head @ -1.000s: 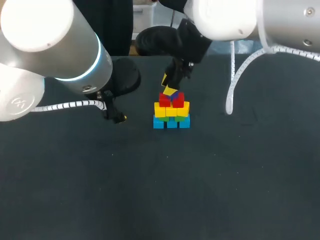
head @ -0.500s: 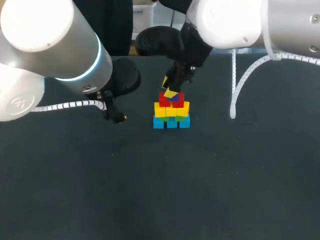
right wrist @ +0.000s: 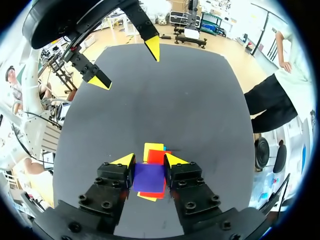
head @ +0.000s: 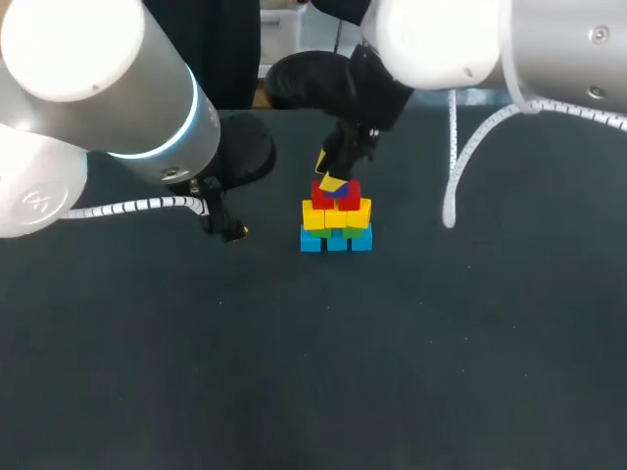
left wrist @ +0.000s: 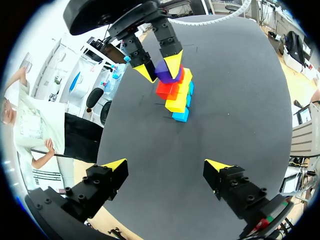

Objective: Place the blue cubes, place green cubes on the blue cubes, place the yellow cubes on the green cubes, then place the red cubes on the yellow cubes, and place purple cube on the red cubes.

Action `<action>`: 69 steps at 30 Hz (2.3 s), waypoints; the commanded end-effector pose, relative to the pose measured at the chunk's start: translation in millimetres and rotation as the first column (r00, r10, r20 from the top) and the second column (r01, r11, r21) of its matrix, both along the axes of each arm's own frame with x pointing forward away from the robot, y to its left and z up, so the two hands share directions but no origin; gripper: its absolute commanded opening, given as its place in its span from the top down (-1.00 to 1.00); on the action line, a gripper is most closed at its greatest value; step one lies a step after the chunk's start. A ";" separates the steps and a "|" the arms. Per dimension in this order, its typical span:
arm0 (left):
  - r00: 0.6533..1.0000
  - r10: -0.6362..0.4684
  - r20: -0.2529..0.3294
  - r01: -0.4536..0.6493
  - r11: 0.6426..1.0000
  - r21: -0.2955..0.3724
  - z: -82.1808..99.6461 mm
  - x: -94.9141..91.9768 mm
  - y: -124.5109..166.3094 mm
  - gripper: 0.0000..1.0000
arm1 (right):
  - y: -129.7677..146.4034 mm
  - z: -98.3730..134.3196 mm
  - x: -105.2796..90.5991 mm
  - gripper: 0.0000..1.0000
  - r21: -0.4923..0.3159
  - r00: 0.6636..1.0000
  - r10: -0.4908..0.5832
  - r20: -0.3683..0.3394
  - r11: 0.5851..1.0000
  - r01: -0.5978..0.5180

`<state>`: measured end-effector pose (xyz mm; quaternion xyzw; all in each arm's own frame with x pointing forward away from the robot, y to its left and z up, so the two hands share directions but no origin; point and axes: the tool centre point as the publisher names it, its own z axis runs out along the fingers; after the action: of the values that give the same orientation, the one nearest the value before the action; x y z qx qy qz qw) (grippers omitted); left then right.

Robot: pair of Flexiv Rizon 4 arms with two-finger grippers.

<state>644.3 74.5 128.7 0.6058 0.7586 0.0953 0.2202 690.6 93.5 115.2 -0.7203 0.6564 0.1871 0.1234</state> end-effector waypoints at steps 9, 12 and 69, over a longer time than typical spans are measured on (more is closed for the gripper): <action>1.000 0.000 -0.001 0.000 1.000 0.001 -0.1 0.9 -0.2 -1.00 | -0.4 1.0 2.7 1.00 0.003 1.000 0.004 0.001 1.000 -0.004; 1.000 0.000 -0.001 0.000 1.000 0.001 -0.1 0.9 -0.2 -1.00 | -0.3 0.9 3.0 1.00 0.003 1.000 0.004 -0.001 1.000 -0.004; 1.000 0.000 -0.001 0.000 1.000 0.001 -0.1 0.9 -0.2 -1.00 | -126.5 66.6 -30.4 -1.00 0.161 0.783 -0.472 0.406 0.880 0.447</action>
<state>644.3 74.6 128.7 0.6058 0.7586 0.0953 0.2202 700.6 -7.8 174.8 -0.6188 0.7425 0.1357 0.2178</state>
